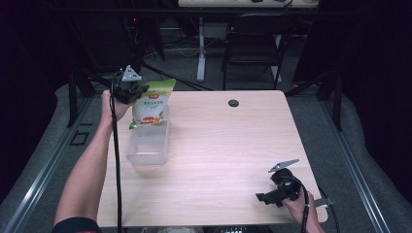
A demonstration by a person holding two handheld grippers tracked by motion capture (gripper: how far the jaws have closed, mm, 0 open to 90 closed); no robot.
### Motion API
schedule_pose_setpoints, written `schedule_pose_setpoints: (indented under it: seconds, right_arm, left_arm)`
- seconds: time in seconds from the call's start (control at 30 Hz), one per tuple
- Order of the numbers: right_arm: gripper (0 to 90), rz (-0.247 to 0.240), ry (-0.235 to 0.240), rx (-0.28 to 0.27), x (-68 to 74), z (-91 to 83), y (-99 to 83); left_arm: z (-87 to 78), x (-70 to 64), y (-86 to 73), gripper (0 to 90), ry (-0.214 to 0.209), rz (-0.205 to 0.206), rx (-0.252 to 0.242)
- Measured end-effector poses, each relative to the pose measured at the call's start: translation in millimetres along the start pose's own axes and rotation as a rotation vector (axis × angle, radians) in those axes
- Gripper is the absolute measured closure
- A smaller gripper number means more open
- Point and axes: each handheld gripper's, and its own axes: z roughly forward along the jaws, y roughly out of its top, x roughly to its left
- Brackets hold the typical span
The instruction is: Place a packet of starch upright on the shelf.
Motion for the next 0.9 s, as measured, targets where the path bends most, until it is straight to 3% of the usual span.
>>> schedule_pose_setpoints:
  seconds: [0.37, 0.6, 0.9]
  right_arm:
    - [4.4, 0.007, 0.002, -0.005, 1.0, 0.8, 0.5]
    - [4.4, 0.016, -0.001, -0.007, -0.9, 0.5, 0.3]
    - [4.4, 0.015, -0.005, -0.001, 1.1, 1.8, 0.9]
  left_arm:
    - [-3.4, 0.3, -0.8, 90.0, 0.013, 0.006, -0.052]
    - [-6.4, 3.5, -9.2, 90.0, 0.012, -0.044, -0.128]
    - [2.2, 1.6, -26.9, 90.0, 0.003, -0.07, -0.121]
